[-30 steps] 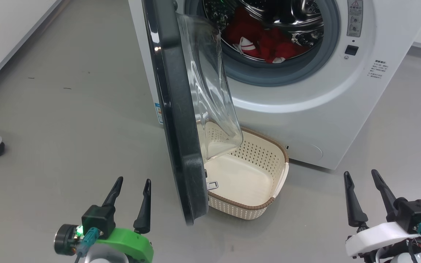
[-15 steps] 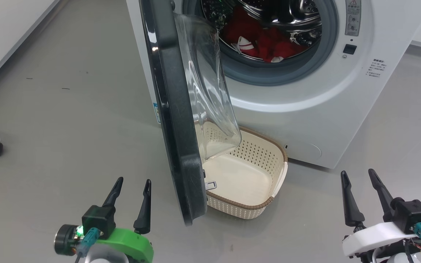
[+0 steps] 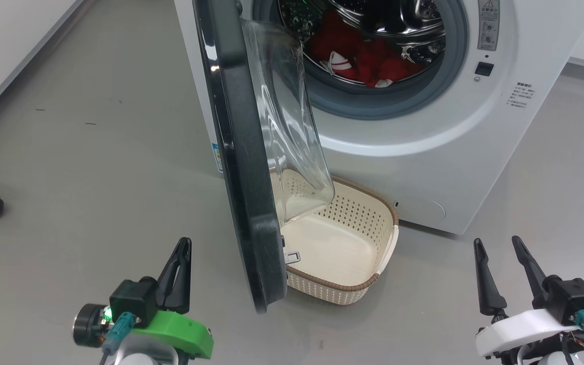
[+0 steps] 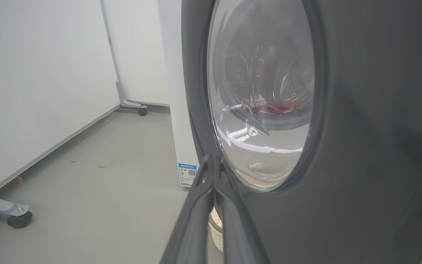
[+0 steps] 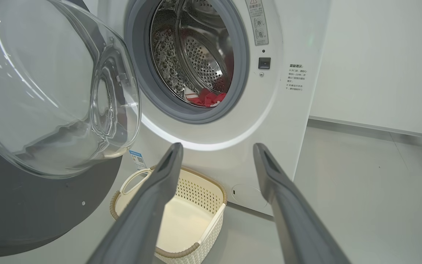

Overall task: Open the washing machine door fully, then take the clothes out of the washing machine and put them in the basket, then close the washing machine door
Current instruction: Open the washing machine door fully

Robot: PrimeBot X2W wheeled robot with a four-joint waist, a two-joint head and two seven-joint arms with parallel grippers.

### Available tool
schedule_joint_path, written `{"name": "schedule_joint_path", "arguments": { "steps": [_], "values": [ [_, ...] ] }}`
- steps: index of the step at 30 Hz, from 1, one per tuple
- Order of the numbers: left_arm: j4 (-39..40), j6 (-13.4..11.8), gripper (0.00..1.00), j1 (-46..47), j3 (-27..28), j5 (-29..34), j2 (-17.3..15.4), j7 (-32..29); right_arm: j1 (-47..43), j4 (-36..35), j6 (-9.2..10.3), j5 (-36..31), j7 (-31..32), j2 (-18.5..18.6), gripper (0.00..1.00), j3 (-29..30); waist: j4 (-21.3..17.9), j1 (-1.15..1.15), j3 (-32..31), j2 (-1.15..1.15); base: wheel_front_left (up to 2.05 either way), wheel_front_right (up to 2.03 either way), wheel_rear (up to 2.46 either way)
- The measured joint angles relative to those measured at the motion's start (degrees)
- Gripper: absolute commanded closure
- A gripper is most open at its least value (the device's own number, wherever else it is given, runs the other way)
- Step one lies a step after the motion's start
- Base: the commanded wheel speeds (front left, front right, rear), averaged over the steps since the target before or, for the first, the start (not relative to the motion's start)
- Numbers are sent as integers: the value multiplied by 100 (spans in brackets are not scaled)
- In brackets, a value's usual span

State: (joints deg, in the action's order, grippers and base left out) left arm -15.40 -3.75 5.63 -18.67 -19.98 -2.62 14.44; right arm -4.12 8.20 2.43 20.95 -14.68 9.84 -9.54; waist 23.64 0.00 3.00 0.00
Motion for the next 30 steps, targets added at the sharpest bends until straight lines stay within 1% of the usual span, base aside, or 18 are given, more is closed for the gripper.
{"name": "schedule_joint_path", "arguments": {
  "steps": [3,4,8,9,14,16,20,25,30],
  "values": [
    [259,-9,100,16,49,36,0,0,0,0,-7,-30,0,-5,0,27,12,0,-4,0,0,0,0],
    [380,-18,100,24,77,77,1,0,0,1,-37,-40,0,-9,0,33,16,0,-6,0,0,0,0],
    [980,-54,100,186,197,211,1,1,-1,5,-59,-49,0,-46,0,59,28,0,-20,0,0,0,0],
    [980,-54,100,186,197,211,1,1,-1,5,-59,-49,0,-46,0,59,28,0,-20,0,0,0,0],
    [1812,-55,100,519,288,409,3,2,-1,-8,-88,-136,0,-73,0,86,25,0,-13,0,0,0,0],
    [2130,-51,100,621,266,483,3,31,-1,-9,-129,-144,0,-80,0,90,23,0,-10,0,0,0,0],
    [2699,57,100,748,43,546,4,34,0,-9,-141,-199,0,-98,0,104,10,0,4,0,0,0,0],
    [3109,207,100,764,-299,402,7,34,6,4,-237,-281,0,-120,0,69,-42,0,24,0,0,0,0],
    [3252,417,100,728,-959,186,5,33,8,18,-259,-303,0,-179,0,43,-154,0,61,0,0,0,0]
  ]
}}
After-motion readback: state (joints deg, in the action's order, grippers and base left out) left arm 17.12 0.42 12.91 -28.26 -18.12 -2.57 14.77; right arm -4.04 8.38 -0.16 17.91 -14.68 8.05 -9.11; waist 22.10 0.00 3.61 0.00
